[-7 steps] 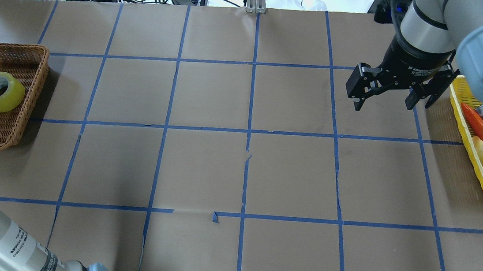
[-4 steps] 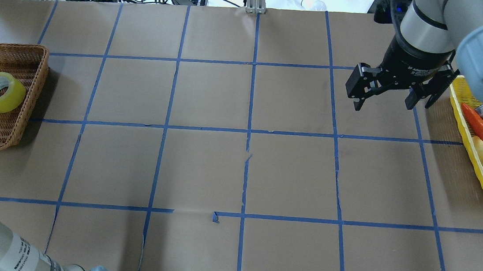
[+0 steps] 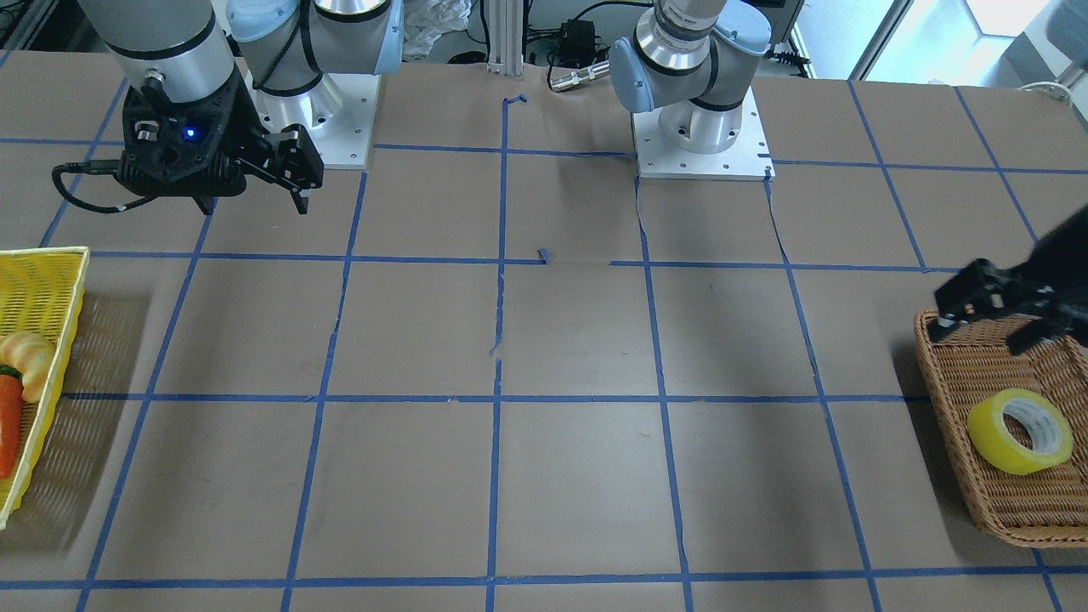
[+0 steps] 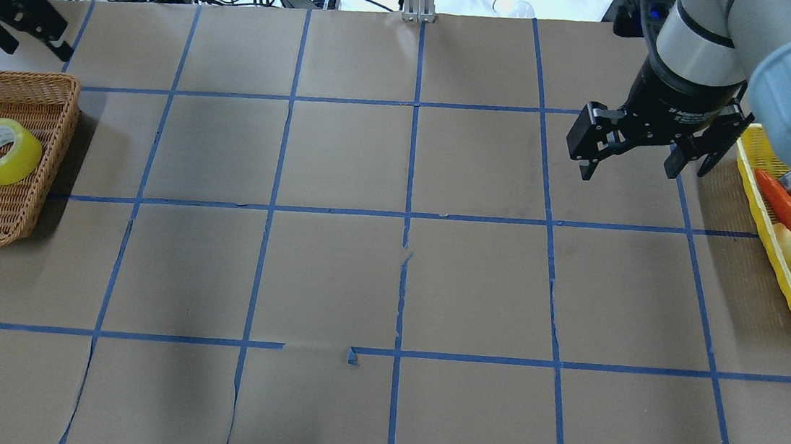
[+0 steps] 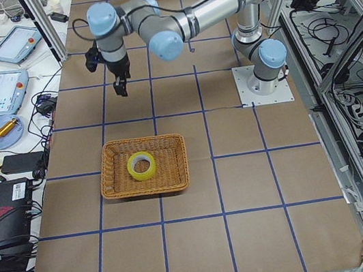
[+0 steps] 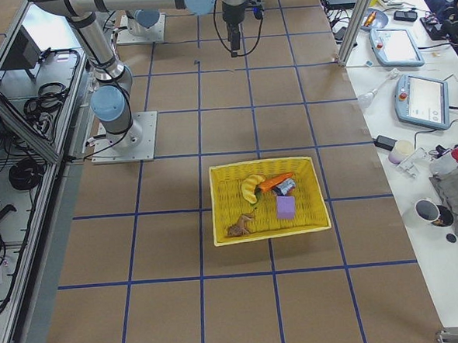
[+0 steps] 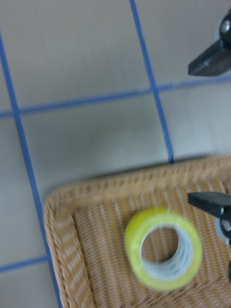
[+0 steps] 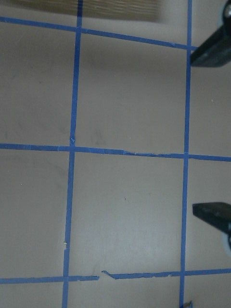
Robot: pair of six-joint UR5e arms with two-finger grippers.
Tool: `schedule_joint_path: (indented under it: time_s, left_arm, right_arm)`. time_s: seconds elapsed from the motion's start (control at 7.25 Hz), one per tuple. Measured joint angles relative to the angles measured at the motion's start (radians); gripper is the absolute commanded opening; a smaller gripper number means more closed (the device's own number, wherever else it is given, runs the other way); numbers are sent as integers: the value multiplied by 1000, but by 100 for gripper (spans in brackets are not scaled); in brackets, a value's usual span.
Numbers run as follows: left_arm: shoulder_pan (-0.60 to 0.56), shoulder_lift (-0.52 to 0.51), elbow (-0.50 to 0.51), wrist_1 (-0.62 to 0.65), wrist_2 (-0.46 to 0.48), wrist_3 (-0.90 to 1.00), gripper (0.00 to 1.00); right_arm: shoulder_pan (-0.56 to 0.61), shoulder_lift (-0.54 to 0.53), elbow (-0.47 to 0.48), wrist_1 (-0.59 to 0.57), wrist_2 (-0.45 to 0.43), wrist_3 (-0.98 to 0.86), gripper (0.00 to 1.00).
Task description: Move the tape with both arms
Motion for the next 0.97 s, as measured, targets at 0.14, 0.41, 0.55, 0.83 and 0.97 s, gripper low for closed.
schedule_joint_path:
  time_s: [0.14, 0.41, 0.55, 0.83, 0.97]
  left_arm:
    - [-119, 52, -27, -9, 1, -193, 97]
    - [-301, 146, -109, -11, 0, -420, 98]
    - [-347, 186, -164, -4, 0, -450, 99]
    - [-374, 232, -229, 9, 12, -463, 100]
    - [-375, 240, -239, 26, 28, -465, 100]
  right_arm:
    - [0, -2, -2, 0, 4, 0, 100]
    - [-3, -18, -15, 1, 15, 0, 100]
    - [-5, -23, -24, 6, 21, 0, 100]
    - [-5, -25, -32, 11, 22, 0, 100]
    - [-5, -25, -31, 12, 21, 1, 100]
